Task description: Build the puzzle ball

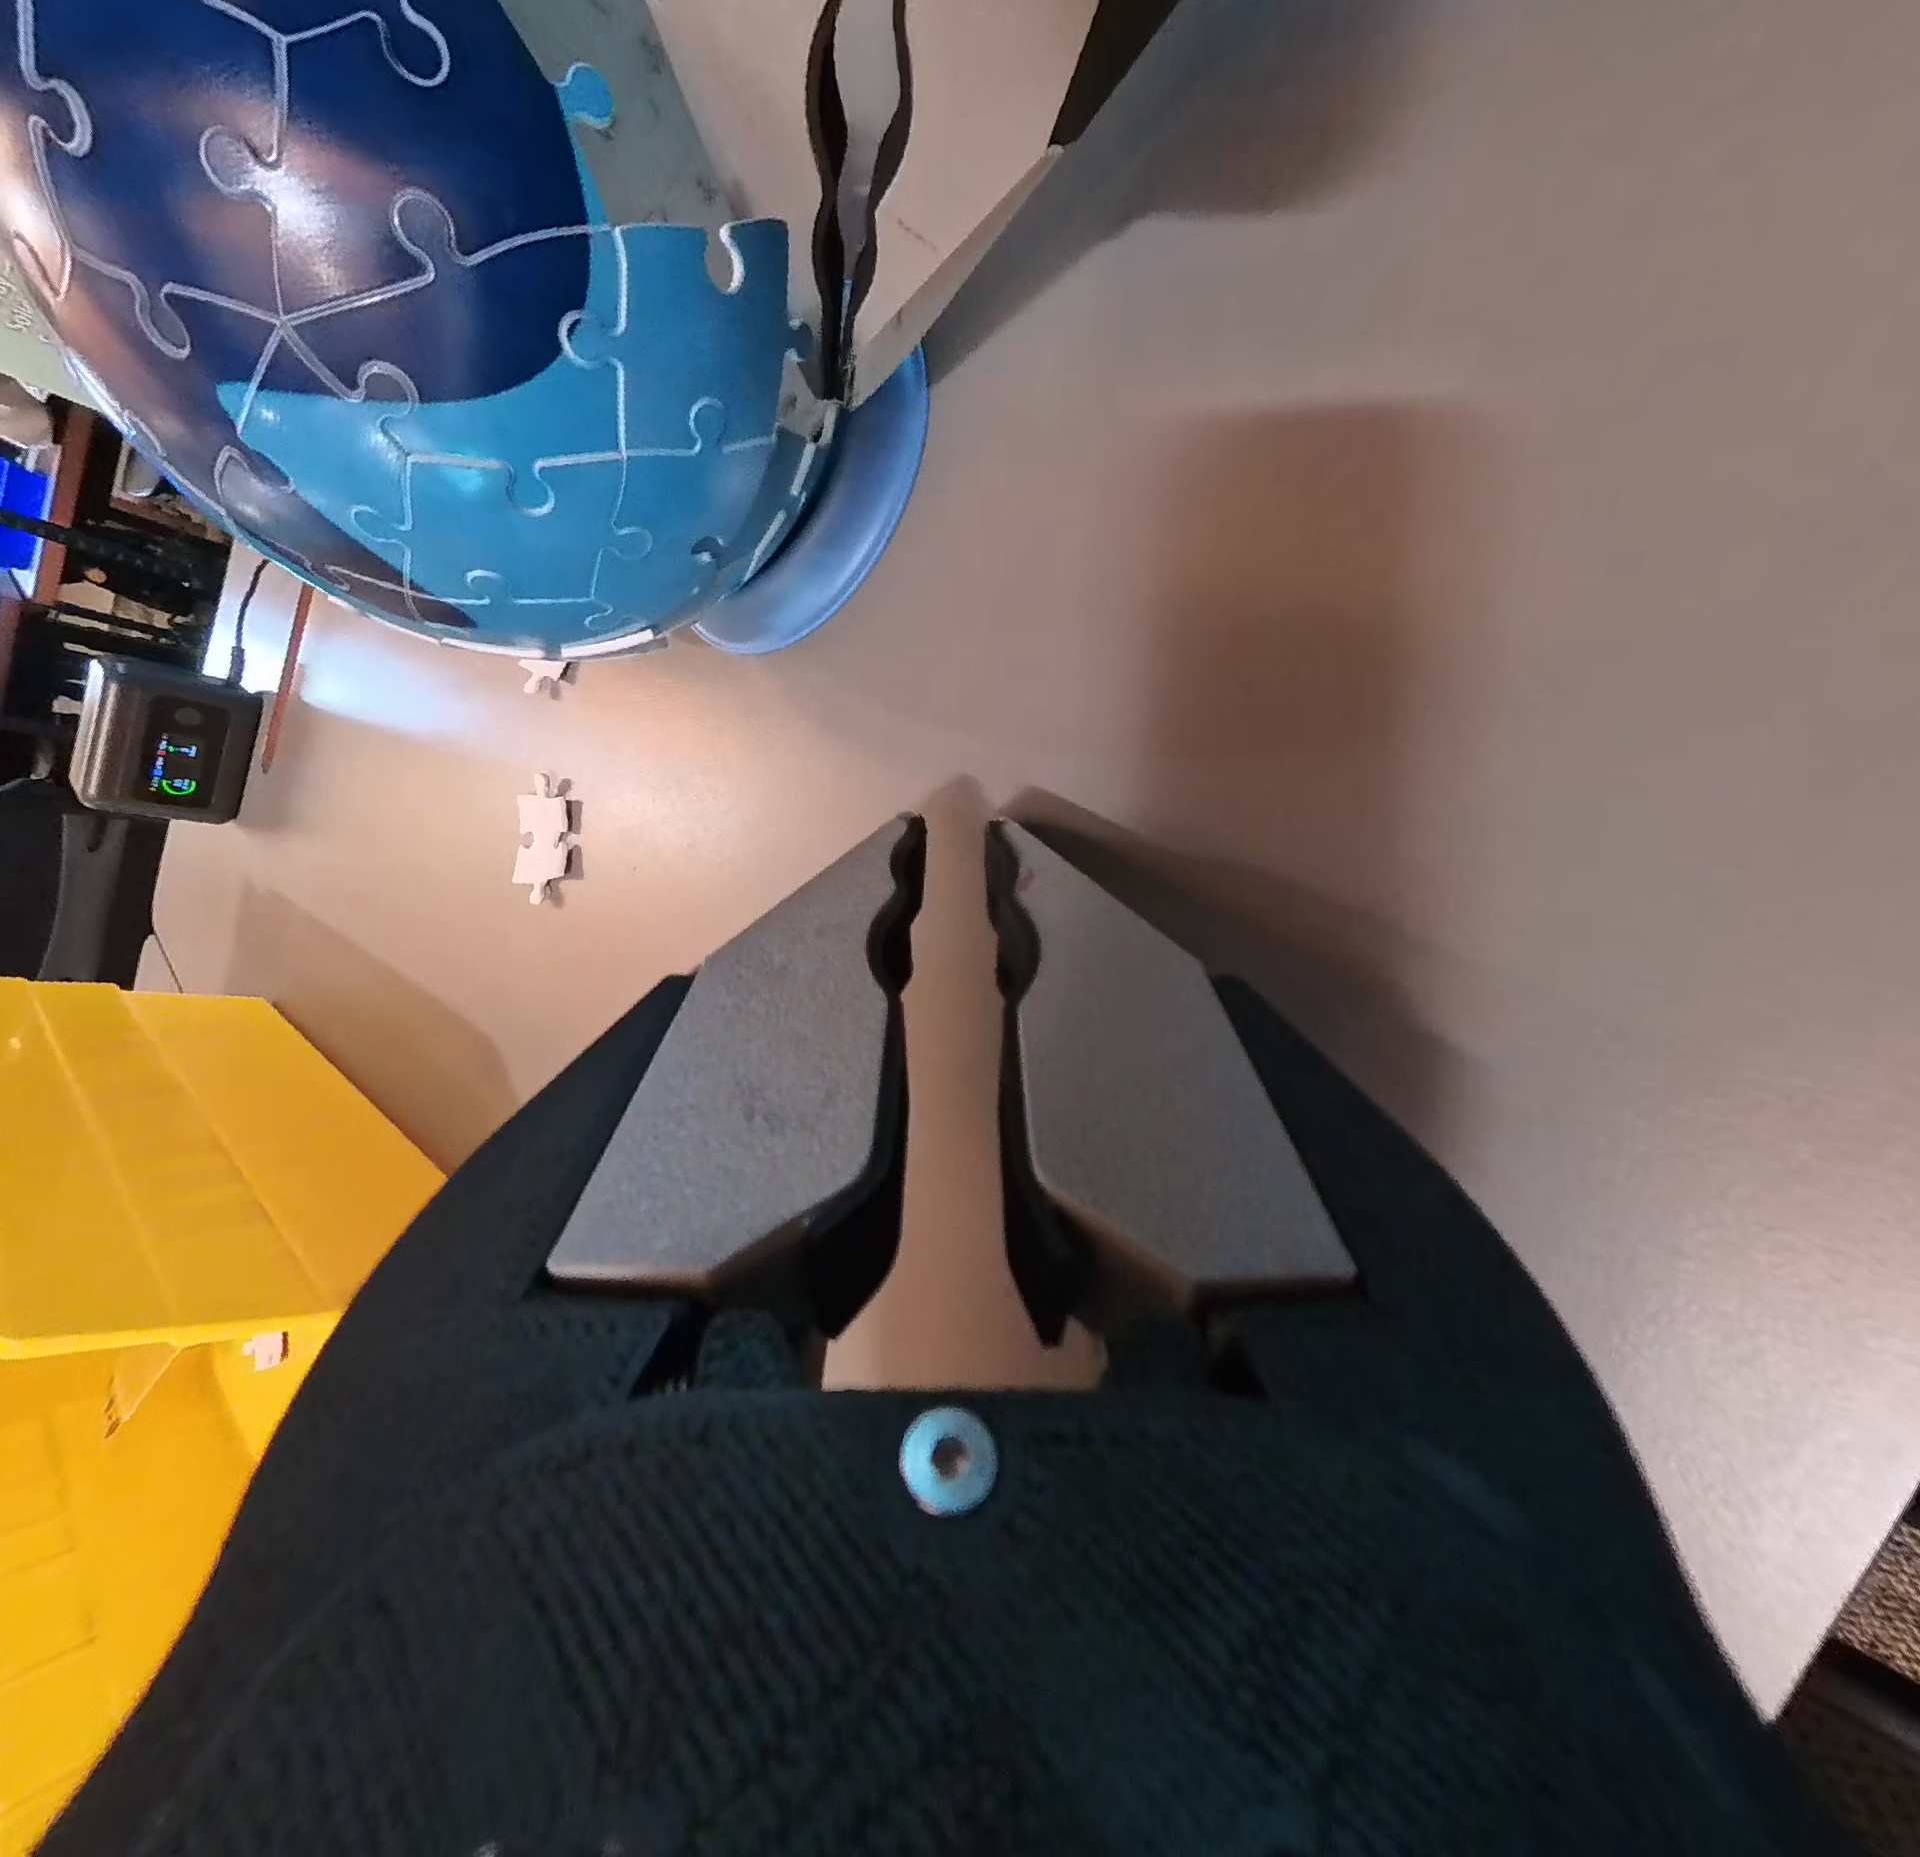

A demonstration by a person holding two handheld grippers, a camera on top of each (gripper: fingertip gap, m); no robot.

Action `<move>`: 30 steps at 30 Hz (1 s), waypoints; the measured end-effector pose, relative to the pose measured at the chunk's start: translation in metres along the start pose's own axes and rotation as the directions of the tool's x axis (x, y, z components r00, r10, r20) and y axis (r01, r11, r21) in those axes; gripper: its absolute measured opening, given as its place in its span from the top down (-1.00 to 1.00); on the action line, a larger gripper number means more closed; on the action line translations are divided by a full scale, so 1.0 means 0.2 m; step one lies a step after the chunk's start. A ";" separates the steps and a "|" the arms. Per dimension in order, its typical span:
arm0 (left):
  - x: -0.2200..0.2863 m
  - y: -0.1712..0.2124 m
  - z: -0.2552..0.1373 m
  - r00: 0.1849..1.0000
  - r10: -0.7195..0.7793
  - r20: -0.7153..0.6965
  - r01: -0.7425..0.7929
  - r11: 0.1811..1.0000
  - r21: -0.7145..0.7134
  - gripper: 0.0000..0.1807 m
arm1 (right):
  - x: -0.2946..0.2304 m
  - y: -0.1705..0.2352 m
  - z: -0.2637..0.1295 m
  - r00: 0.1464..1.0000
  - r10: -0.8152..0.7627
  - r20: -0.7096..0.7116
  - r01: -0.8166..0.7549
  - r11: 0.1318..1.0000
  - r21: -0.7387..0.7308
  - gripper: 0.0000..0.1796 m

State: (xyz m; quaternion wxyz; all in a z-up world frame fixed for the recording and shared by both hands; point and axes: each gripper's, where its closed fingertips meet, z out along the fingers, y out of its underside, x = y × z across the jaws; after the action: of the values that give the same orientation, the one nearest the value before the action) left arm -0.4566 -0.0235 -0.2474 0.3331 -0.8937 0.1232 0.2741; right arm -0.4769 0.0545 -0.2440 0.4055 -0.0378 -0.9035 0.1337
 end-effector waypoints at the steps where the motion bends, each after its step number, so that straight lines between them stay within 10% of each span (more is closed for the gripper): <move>1: 0.00 0.00 0.00 1.000 0.000 0.001 0.000 1.000 0.000 0.90 | 0.00 0.00 0.00 1.000 0.000 -0.001 0.000 1.000 -0.002 1.00; 30: 0.00 0.02 -0.02 1.000 -0.029 -0.010 0.029 1.000 0.012 0.93 | -0.10 0.01 -0.07 0.988 0.055 0.142 -0.072 0.990 0.120 0.79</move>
State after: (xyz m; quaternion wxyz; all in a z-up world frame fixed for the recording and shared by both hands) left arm -0.4563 -0.0291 -0.2479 0.3420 -0.8947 0.1138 0.2639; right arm -0.4538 0.0559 -0.2500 0.3390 -0.0320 -0.9176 0.2051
